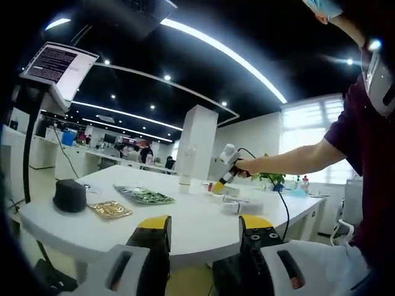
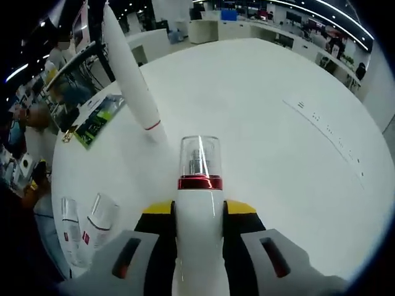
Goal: Arrange the skincare products in the storage area until every visible bottle or jar stands upright without overlapping.
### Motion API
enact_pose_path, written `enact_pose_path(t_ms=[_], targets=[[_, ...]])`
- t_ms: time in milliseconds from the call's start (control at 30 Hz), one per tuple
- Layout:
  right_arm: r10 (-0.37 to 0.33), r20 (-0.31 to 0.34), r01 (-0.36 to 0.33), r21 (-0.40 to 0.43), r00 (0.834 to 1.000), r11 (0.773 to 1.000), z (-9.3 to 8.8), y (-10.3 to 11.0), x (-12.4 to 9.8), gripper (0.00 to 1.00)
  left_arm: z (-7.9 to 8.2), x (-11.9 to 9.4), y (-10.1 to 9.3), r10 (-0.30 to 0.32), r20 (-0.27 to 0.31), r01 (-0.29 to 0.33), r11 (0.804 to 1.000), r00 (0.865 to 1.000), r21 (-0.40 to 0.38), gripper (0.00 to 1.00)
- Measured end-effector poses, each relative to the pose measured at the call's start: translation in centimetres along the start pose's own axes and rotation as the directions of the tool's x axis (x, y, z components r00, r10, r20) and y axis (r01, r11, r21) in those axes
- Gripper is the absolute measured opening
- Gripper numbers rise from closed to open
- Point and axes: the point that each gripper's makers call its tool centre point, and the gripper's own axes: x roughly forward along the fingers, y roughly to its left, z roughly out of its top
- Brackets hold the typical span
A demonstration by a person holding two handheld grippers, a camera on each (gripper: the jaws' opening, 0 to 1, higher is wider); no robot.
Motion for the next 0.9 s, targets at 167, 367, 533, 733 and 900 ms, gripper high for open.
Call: enact_pose_path(t_ms=[167, 367, 533, 733, 900], targets=[[0.013, 0.079, -0.013, 0.005, 0.997, 1.000, 1.0, 0.2, -0.8, 0.25, 0.3, -0.5, 0.4, 0.020, 0.014, -0.020, 1.000, 1.000, -0.005, 0.45], [-0.003, 0.172, 0.008, -0.032, 0.985, 0.999, 2.2, -0.2, -1.7, 0.25, 0.4, -0.7, 0.5, 0.028, 0.020, -0.028, 1.000, 0.999, -0.006, 0.45], [0.018, 0.314, -0.022, 0.008, 0.949, 1.000, 3.9, -0.1, -3.1, 0.25, 0.4, -0.6, 0.5, 0.024, 0.020, -0.024, 1.000, 1.000, -0.006, 0.45], [0.048, 0.483, -0.075, 0.037, 0.874, 0.997, 5.6, 0.1, -4.5, 0.25, 0.1, -0.3, 0.2, 0.012, 0.005, -0.012, 1.000, 1.000, 0.000, 0.45], [0.074, 0.583, -0.111, 0.027, 0.809, 0.993, 6.5, 1.3, -5.0, 0.25, 0.0, -0.1, 0.0, 0.006, 0.000, -0.006, 1.000, 1.000, 0.002, 0.45]])
